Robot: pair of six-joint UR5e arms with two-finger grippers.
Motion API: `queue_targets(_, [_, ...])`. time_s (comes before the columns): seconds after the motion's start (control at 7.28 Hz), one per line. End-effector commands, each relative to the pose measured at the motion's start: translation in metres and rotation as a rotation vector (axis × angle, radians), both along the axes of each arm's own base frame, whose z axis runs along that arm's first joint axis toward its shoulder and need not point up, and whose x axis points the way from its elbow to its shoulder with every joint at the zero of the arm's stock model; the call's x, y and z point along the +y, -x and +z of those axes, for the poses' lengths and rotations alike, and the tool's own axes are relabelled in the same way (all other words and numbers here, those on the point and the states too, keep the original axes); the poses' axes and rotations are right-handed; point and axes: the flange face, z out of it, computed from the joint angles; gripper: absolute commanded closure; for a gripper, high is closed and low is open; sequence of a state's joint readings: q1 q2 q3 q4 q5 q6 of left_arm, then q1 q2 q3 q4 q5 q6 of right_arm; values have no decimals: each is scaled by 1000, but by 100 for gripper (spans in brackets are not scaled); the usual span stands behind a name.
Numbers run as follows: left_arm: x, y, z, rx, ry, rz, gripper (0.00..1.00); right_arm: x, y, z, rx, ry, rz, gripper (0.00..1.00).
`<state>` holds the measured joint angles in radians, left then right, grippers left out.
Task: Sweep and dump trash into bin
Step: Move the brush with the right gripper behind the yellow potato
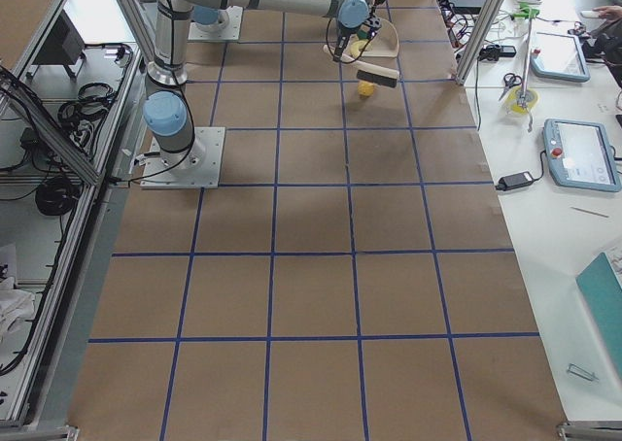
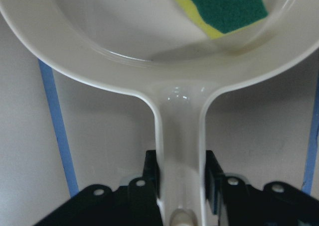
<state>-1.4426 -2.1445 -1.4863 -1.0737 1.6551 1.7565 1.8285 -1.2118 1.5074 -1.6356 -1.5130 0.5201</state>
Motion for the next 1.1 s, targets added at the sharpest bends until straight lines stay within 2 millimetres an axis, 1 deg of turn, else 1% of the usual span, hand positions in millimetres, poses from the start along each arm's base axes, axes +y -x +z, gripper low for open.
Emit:
queue_targets(0.0, [0,0,-1,0,-2,1,98,37,18,-23,21,-62,100,100])
queue_targets(0.14, [0,0,-1,0,-2,1,98,45,17,-35,18,-80,105,100])
queue_targets(0.27, [0,0,-1,0,-2,1,98,47,15,-38,12,-83,140,100])
queue_targets(0.41, [0,0,-2,0,-3,1,98,43,15,-42,15,-67,146,100])
queue_targets(0.69, [0,1,-2,0,-3,-1,98,21,15,-54,-3,11,178,100])
queue_targets(0.82, [0,0,-1,0,-3,1,98,18,16,-62,-1,4,174,100])
queue_targets(0.96, [0,0,-1,0,-2,1,98,15,18,-64,-3,11,171,100])
